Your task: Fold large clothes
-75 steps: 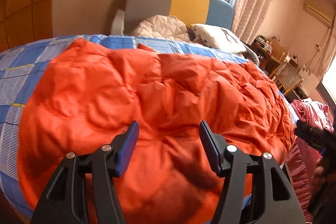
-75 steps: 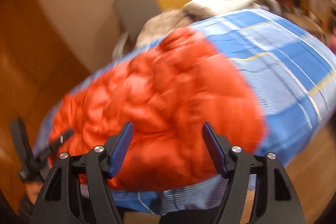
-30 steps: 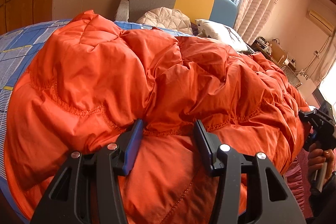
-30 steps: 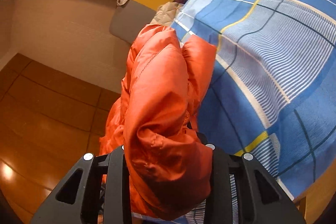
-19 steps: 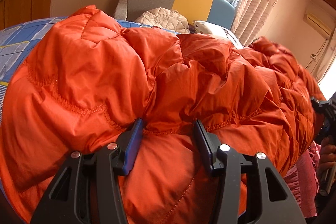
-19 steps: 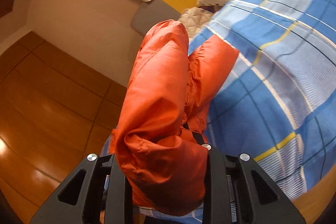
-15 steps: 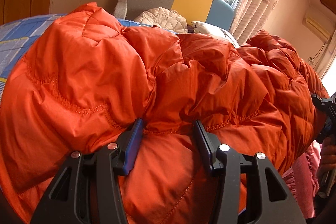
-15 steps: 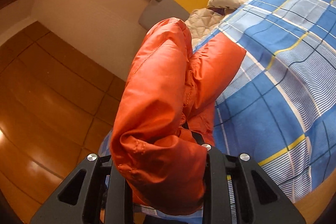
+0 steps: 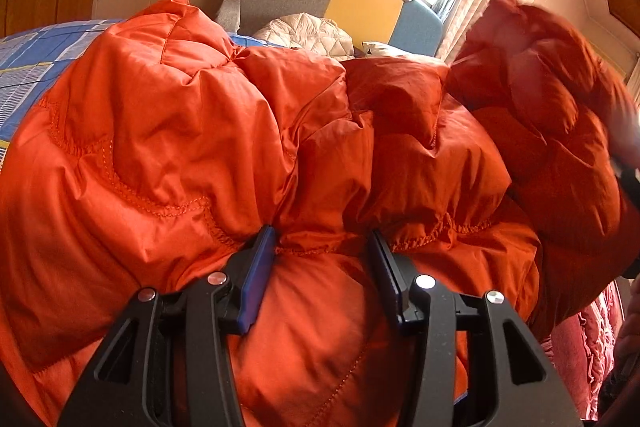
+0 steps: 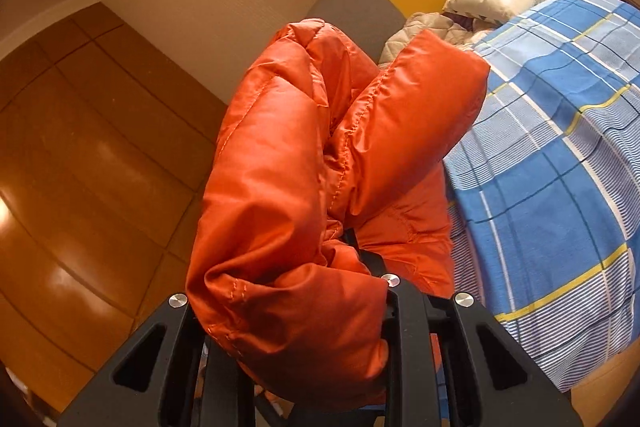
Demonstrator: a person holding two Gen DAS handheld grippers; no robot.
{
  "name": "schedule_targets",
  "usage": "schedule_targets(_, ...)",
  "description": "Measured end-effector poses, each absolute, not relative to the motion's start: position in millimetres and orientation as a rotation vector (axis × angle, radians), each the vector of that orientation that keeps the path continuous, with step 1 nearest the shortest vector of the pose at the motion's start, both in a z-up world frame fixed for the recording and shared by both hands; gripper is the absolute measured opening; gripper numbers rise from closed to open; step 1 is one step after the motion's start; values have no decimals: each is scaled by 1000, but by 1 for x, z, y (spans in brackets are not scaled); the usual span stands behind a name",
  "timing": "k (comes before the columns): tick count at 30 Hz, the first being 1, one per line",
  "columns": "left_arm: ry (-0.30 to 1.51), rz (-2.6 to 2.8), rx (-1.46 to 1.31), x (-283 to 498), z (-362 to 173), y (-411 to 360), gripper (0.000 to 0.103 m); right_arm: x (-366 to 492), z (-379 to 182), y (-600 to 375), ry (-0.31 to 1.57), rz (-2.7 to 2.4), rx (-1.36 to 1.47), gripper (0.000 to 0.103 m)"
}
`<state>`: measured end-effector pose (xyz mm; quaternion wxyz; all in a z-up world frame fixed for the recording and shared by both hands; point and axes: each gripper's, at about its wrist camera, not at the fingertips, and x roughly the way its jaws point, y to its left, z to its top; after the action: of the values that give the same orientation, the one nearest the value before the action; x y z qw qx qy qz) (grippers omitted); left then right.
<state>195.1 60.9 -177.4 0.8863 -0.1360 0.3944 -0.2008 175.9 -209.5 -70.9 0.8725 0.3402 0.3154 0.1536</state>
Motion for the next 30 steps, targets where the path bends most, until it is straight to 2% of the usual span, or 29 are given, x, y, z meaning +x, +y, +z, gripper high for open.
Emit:
schedule_targets(16, 814, -447, -344, 187, -178, 67, 45, 182, -63, -96, 730, 447, 539, 21)
schedule_targets(25, 813, -494, -428, 165, -167, 97, 41, 181, -72, -50, 765, 429, 414, 21)
schedule_targets(30, 789, -488, -486, 142, -158, 130, 49, 184, -73, -43, 771, 411, 400, 21)
